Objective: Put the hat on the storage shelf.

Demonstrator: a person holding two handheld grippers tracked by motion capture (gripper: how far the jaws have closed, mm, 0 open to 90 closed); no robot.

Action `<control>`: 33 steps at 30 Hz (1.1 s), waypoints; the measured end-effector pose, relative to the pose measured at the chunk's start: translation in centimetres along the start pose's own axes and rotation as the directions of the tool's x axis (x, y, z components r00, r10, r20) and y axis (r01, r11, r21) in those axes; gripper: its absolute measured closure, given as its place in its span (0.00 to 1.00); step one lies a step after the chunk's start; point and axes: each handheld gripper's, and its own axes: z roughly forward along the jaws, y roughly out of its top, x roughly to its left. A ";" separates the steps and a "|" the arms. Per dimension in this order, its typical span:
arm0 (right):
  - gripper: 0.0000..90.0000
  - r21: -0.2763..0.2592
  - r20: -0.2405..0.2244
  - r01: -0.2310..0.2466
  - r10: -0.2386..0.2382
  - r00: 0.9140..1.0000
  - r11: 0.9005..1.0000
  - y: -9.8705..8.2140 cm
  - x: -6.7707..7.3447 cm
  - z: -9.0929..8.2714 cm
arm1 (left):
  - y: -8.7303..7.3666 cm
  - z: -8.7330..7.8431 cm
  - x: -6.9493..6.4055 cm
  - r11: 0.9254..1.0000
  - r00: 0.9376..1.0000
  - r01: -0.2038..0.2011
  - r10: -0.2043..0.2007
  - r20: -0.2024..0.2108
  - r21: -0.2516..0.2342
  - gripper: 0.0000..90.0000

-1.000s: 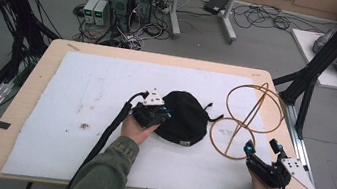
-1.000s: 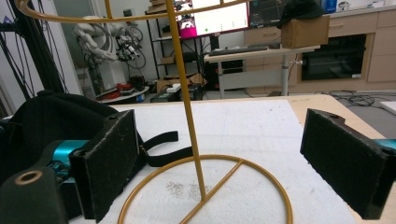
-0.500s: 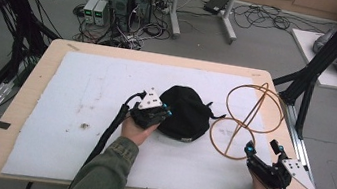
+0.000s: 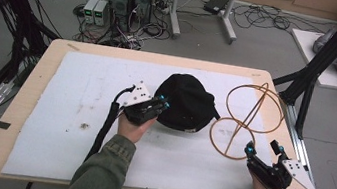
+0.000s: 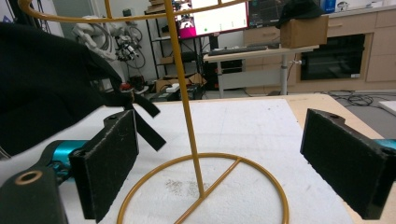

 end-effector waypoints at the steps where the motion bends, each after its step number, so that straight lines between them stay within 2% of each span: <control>1: 0.12 0.001 0.001 -0.001 0.001 1.000 1.000 0.0 0.0 0.0 | 0.1 -0.1 0.1 1.000 1.000 0.000 0.000 -0.003 -0.004 0.98; 3: 0.12 0.001 0.000 -0.002 0.002 1.000 1.000 0.0 0.0 -0.1 | 0.3 -0.4 0.2 1.000 1.000 0.005 -0.006 -0.011 -0.023 0.98; 5: 0.12 0.002 0.001 -0.004 0.004 1.000 1.000 0.0 0.0 -0.1 | 0.4 -0.6 0.3 0.998 0.999 0.026 -0.027 -0.018 -0.053 0.98; 10: 0.12 0.005 0.004 -0.003 0.003 1.000 1.000 -0.1 -0.1 -0.2 | 1.0 -1.3 0.5 0.990 0.998 0.051 -0.055 -0.029 -0.128 0.98; 12: 0.12 0.005 0.004 -0.001 0.001 1.000 1.000 -0.1 -0.2 -0.2 | 1.2 -1.7 0.6 0.987 0.997 0.059 -0.064 -0.029 -0.152 0.98; 13: 0.12 0.003 0.004 -0.005 0.005 1.000 1.000 0.0 -0.2 -0.2 | 1.4 -1.9 0.7 0.984 0.997 0.063 -0.071 -0.041 -0.167 0.98; 17: 0.12 0.004 0.007 -0.002 0.002 1.000 1.000 -0.1 -0.2 -0.3 | 1.9 -2.5 1.1 0.971 0.995 0.077 -0.090 -0.045 -0.225 0.98; 19: 0.12 0.004 0.007 -0.005 0.005 1.000 1.000 0.0 -0.2 -0.3 | 2.2 -2.8 1.2 0.966 0.995 0.075 -0.090 -0.048 -0.248 0.98; 23: 0.12 0.002 0.008 -0.004 0.004 1.000 1.000 -0.1 -0.2 -0.3 | 2.9 -3.2 1.1 0.959 0.995 0.061 -0.079 -0.054 -0.275 0.98; 27: 0.12 0.002 0.006 -0.004 0.004 1.000 1.000 -0.1 -0.2 -0.3 | 3.8 -3.4 0.9 0.946 0.996 0.050 -0.070 -0.050 -0.322 0.98; 31: 0.12 0.004 0.005 -0.003 0.003 1.000 1.000 0.0 -0.2 -0.3 | 5.1 -3.2 0.5 0.941 0.999 0.019 -0.034 -0.039 -0.338 0.98; 33: 0.12 0.004 0.005 -0.002 0.002 1.000 1.000 0.0 -0.2 -0.3 | 5.9 -2.9 0.1 0.935 0.999 0.012 -0.023 -0.026 -0.354 0.98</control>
